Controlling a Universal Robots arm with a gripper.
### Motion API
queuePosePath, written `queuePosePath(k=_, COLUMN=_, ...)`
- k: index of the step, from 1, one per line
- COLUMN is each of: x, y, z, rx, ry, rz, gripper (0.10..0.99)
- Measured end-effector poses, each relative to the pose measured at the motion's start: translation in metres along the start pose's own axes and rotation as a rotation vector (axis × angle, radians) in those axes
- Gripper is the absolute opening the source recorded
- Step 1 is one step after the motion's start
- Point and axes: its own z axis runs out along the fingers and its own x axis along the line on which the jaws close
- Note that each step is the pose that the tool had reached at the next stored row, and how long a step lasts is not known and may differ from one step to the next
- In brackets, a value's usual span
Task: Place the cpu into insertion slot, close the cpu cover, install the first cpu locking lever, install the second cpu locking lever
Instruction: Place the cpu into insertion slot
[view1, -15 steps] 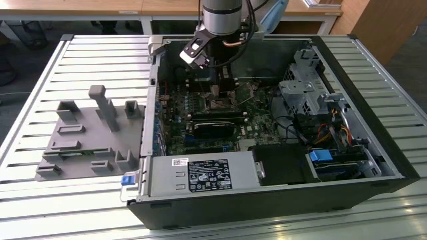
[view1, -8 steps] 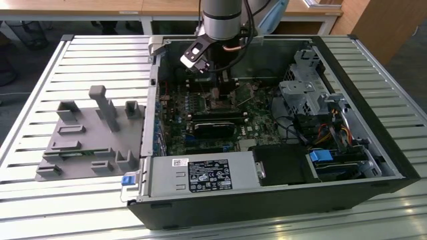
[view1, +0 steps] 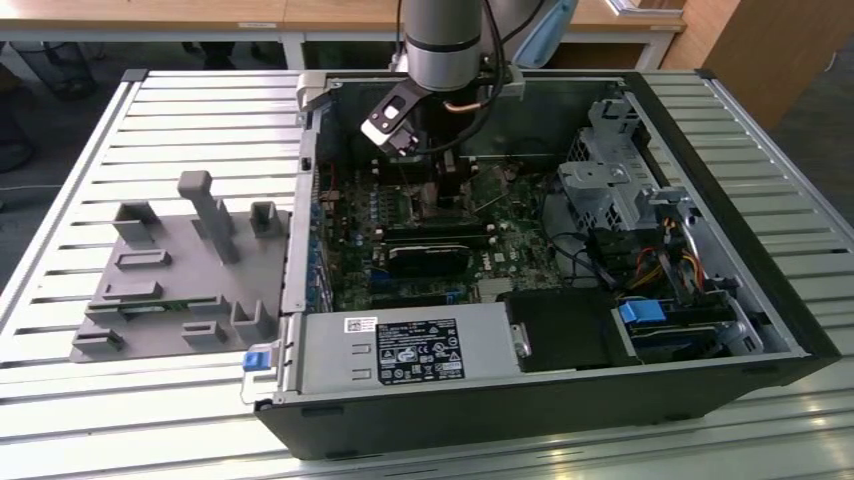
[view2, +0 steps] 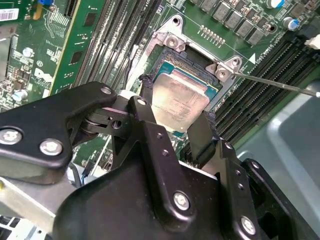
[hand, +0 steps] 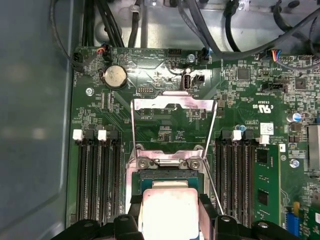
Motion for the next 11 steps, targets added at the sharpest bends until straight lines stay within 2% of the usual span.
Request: queuePosePath(k=11, x=0.0003, y=-0.0007, z=0.0099, rx=0.001, ry=-0.0012, rz=0.017, gripper=0.529)
